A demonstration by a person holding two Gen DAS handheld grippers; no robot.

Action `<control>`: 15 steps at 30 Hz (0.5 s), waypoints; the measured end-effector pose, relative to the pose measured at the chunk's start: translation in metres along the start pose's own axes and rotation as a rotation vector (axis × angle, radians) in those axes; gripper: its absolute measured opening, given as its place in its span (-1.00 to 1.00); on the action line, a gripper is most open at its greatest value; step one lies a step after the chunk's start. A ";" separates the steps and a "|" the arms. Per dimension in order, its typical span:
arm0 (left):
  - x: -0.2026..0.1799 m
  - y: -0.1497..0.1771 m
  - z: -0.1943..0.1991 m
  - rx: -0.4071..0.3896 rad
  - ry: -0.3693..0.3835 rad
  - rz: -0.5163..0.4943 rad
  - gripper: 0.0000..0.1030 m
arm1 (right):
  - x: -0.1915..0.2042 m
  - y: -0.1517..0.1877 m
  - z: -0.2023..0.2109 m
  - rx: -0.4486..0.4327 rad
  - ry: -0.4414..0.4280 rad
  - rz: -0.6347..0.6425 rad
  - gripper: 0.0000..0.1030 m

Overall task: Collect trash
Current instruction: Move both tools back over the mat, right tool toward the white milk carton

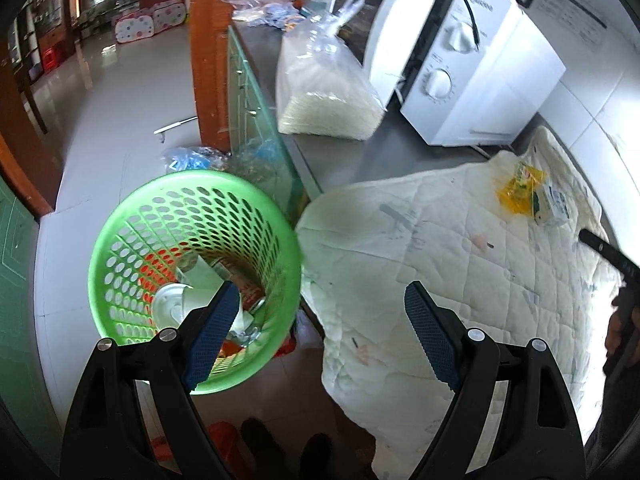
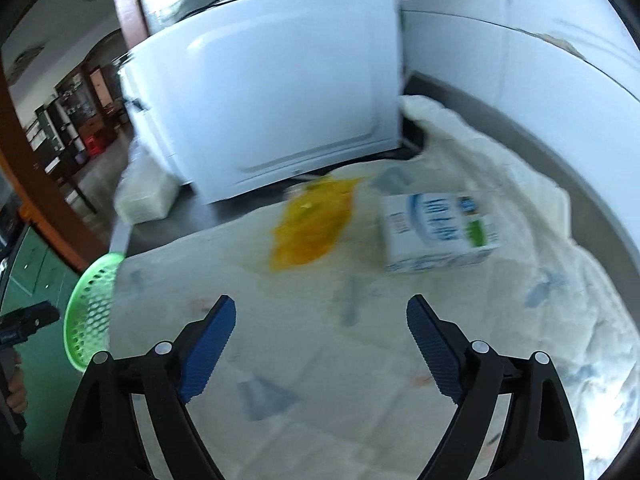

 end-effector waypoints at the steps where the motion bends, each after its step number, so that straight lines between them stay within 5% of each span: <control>1: -0.004 0.000 -0.003 0.004 -0.001 -0.004 0.63 | -0.011 -0.004 -0.001 -0.006 0.008 -0.001 0.66; 15: -0.039 -0.007 -0.033 0.052 0.000 -0.059 0.63 | -0.077 -0.039 -0.040 0.027 0.050 -0.031 0.72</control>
Point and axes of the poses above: each gripper's, at about its wrist camera, not at the fingertips, and z roughly against the way its jaws point, x to its left, y to its underside, the point moved 2 cm from there along -z, roughly the way its jaws point, and after that the axes turned 1 degree about y, right-handed, at the moved point
